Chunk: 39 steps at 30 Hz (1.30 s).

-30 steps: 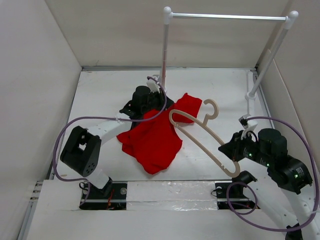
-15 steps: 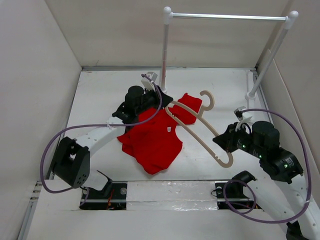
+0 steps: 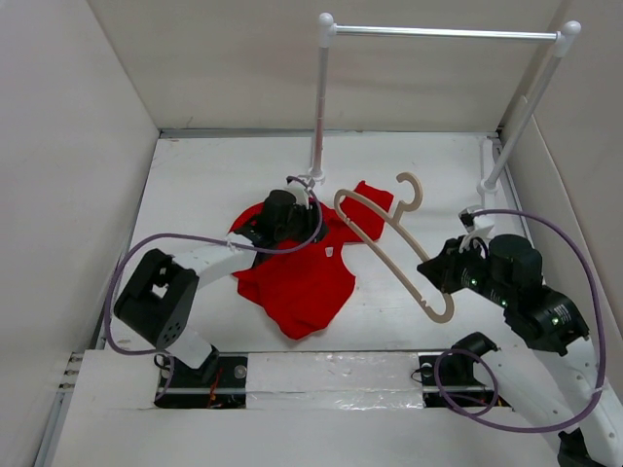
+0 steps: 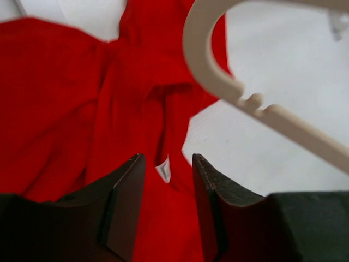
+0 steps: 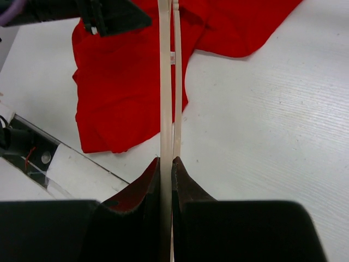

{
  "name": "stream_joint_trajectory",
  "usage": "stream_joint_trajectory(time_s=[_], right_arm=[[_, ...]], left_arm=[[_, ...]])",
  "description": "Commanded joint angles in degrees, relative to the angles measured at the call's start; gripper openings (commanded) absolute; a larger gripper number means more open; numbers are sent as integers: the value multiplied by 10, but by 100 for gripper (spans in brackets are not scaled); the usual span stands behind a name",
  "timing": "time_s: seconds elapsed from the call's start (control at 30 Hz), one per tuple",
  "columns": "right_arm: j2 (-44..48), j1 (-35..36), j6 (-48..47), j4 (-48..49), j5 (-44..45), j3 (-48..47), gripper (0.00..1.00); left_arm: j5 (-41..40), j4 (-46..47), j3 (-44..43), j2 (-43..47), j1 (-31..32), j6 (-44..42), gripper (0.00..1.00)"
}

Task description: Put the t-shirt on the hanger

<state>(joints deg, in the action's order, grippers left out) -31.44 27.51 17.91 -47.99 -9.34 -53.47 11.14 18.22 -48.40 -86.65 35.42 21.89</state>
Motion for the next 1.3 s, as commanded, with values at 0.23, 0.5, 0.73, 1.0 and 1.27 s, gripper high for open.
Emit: stream_joint_trajectory(time_s=[0.23, 0.5, 0.73, 1.0, 1.27], right_arm=[[4, 5, 29, 67, -4, 39, 0], [19, 5, 35, 65, -6, 47, 0], [35, 5, 39, 49, 5, 41, 0], [54, 5, 51, 33, 7, 35, 0], [54, 5, 50, 3, -32, 44, 0]], left_arm=[[-28, 2, -53, -79, 11, -54, 39], [-136, -9, -110, -125, 32, -89, 38], [-178, -12, -145, -170, 37, -123, 36], [-169, 12, -158, -186, 37, -136, 16], [-161, 33, -130, -114, 37, -118, 0]])
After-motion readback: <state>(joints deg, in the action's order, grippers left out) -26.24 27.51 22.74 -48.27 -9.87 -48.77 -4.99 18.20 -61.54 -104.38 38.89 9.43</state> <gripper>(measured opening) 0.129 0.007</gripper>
